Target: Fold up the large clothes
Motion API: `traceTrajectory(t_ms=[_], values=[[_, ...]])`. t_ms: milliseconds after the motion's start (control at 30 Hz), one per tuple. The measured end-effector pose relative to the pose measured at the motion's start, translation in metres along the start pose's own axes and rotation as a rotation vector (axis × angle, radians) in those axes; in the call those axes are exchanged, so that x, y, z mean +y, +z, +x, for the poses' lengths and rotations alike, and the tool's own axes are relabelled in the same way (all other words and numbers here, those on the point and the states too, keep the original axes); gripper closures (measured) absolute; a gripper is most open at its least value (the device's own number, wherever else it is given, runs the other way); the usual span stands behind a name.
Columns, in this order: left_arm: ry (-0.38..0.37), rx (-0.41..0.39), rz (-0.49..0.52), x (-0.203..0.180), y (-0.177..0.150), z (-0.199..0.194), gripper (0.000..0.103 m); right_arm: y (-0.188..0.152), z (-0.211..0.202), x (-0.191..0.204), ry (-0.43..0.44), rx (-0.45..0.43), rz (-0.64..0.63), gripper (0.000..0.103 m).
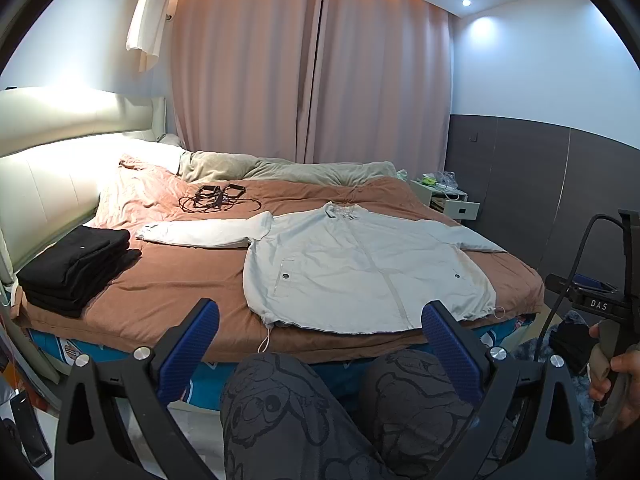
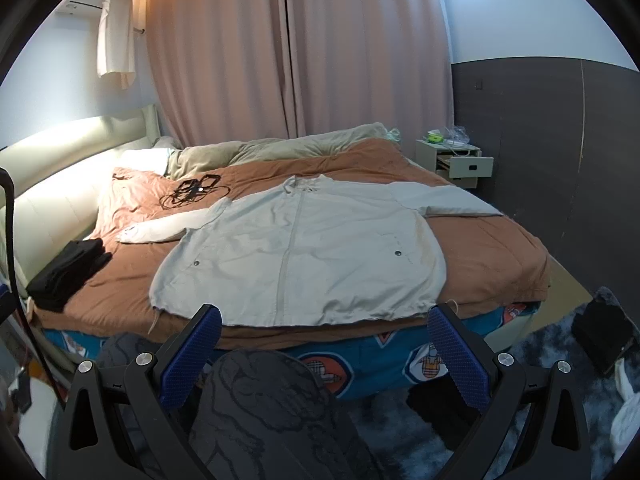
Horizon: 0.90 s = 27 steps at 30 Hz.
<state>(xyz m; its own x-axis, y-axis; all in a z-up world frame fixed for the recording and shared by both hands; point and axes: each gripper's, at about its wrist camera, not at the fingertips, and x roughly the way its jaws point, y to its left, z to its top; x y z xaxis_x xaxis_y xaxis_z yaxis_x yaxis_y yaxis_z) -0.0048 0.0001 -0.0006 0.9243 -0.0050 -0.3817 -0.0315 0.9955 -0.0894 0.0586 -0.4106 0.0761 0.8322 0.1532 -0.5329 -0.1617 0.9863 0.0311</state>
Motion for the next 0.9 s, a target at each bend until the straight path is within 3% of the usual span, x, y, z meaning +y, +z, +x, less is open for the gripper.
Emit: traceTrajectory(t_ms=[900], values=[[-0.010,-0.023,0.014,-0.0076,-0.0039,-0.0087,0.000,0.0007,-0.0086,-0.0035,-0.006,-0.005,0.003,0.000]])
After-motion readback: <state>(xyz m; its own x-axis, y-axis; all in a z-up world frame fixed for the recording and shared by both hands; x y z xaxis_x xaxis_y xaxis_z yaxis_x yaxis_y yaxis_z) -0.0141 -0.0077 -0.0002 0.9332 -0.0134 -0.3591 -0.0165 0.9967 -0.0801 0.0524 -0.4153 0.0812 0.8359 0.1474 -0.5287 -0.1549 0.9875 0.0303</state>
